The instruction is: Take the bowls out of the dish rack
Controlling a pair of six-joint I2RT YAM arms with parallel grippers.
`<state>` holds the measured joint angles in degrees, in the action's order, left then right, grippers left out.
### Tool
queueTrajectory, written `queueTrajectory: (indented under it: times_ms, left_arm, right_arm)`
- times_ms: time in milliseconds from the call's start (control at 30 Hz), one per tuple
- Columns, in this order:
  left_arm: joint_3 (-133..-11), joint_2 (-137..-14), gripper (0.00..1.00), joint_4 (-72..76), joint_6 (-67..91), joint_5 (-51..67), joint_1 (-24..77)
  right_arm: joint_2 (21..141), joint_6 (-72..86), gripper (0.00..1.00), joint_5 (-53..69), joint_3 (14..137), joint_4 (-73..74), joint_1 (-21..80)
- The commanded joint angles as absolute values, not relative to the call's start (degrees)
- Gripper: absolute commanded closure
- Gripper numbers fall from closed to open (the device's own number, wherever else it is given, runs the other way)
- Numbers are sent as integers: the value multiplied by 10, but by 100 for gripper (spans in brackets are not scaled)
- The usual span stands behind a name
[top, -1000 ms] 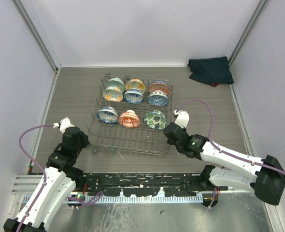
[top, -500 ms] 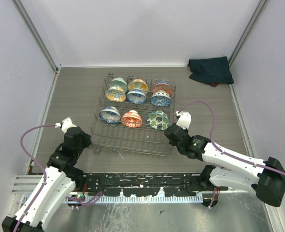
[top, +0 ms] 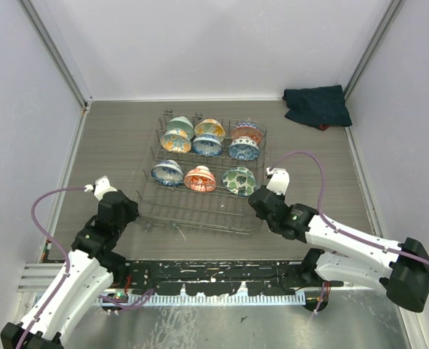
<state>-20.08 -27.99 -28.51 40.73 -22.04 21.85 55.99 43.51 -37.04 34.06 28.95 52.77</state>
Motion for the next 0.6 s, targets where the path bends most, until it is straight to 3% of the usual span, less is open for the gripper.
queueTrajectory:
  times_ms: [0,67,300,467,500,533,567]
  left_arm:
    - [-200,-267,72,-225,440,-242,221]
    - [-201,-266,61,-226,440,-244,221]
    - [-214,-274,40,-232,435,-250,221]
    - [-239,-275,20,-247,428,-270,221]
    - [-245,-275,15,-251,427,-276,220]
    - [-253,-273,1,-255,426,-282,221]
    - [-260,-272,2,-258,424,-289,221]
  right_arm:
    - [538,428,75,-389,347,310,536]
    - [539,428,65,-391,348,310,537]
    - [543,422,43,-409,364,317,537]
    - [531,409,36,-435,390,326,537]
    - [526,406,35,-441,395,327,537]
    - [521,401,35,-446,403,327,537]
    - [516,396,34,-452,410,327,536]
